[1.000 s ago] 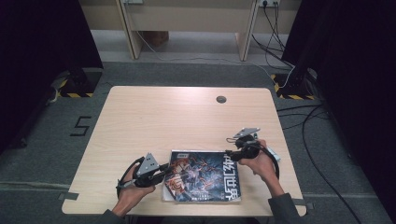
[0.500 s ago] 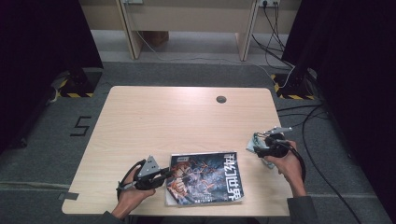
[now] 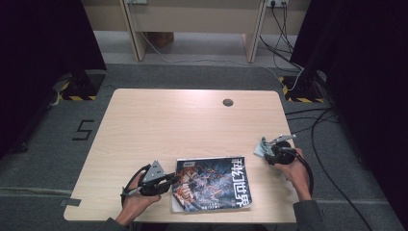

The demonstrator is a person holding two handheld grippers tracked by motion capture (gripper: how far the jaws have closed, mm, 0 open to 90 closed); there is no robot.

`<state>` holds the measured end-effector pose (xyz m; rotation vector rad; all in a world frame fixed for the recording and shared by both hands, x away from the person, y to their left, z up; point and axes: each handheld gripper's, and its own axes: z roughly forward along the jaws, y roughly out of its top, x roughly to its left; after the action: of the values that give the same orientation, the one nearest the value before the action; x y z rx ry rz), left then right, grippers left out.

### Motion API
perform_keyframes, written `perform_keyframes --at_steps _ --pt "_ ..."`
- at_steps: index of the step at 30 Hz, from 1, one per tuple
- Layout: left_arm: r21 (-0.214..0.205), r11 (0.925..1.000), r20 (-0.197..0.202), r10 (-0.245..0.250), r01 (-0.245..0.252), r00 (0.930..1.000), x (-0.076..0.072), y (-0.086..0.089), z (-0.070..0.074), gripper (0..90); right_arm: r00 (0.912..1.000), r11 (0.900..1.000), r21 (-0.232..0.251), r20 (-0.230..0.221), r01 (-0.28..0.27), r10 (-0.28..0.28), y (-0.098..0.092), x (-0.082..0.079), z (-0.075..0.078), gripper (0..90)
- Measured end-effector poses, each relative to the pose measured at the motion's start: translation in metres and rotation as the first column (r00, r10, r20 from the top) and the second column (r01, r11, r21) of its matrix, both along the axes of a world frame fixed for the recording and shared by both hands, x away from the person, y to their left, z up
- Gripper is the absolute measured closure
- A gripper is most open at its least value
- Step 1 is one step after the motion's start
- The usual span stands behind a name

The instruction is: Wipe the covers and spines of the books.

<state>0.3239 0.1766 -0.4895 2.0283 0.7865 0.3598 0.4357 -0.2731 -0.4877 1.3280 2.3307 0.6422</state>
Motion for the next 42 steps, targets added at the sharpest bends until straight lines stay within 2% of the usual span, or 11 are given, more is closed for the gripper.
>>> perform_keyframes --at_steps 2,5,11,13,16,19,27,32,35,41,42 --pt "0.001 1.0000 0.001 0.001 -0.001 1.0000 0.000 0.000 0.000 81.0 1.0000 1.0000 -0.003 0.002 0.003 -0.003 -0.002 0.000 0.001 73.0" --pt "0.005 1.0000 0.004 0.001 -0.001 1.0000 0.000 0.000 0.000 80.9 0.9999 0.9990 0.042 0.001 0.014 -0.014 -0.007 0.001 0.000 81.2" --pt "0.018 0.9998 0.020 -0.002 0.001 0.9998 -0.002 -0.006 -0.001 80.7 0.9999 0.9958 0.091 0.012 0.010 -0.011 -0.003 -0.001 0.005 83.1" --pt "0.019 0.9998 0.023 -0.007 0.006 0.9997 -0.002 -0.007 -0.001 80.7 0.9993 0.9928 0.118 0.035 -0.019 0.015 0.004 -0.002 0.014 83.1" --pt "0.022 0.9998 0.026 -0.004 0.004 0.9997 -0.002 -0.008 -0.001 80.7 0.9947 0.9811 0.176 0.077 -0.081 0.069 0.021 -0.007 0.028 83.1" --pt "0.026 0.9997 0.032 -0.005 0.005 0.9995 -0.002 -0.009 -0.001 80.7 0.9895 0.9703 0.198 0.069 -0.138 0.127 0.042 -0.010 0.032 82.9" --pt "0.046 0.9987 0.063 -0.025 0.022 0.9977 -0.004 -0.011 0.001 80.7 0.9778 0.9649 0.158 0.037 -0.209 0.206 0.075 -0.009 0.020 82.6" --pt "0.049 0.9986 0.063 -0.024 0.021 0.9977 -0.004 -0.011 0.001 80.7 0.9744 0.9600 0.167 0.038 -0.225 0.222 0.087 -0.014 0.022 82.6" --pt "0.049 0.9986 0.064 -0.023 0.020 0.9977 -0.004 -0.012 0.001 80.6 0.9683 0.9518 0.178 0.049 -0.250 0.245 0.096 -0.018 0.024 82.4" --pt "0.058 0.9981 0.070 -0.024 0.019 0.9973 -0.004 -0.012 0.001 80.2 0.9428 0.9177 0.216 0.084 -0.333 0.323 0.126 -0.029 0.036 82.0" --pt "0.063 0.9979 0.072 -0.023 0.018 0.9972 -0.005 -0.012 0.001 80.1 0.9400 0.9156 0.213 0.089 -0.341 0.330 0.129 -0.029 0.037 81.9"
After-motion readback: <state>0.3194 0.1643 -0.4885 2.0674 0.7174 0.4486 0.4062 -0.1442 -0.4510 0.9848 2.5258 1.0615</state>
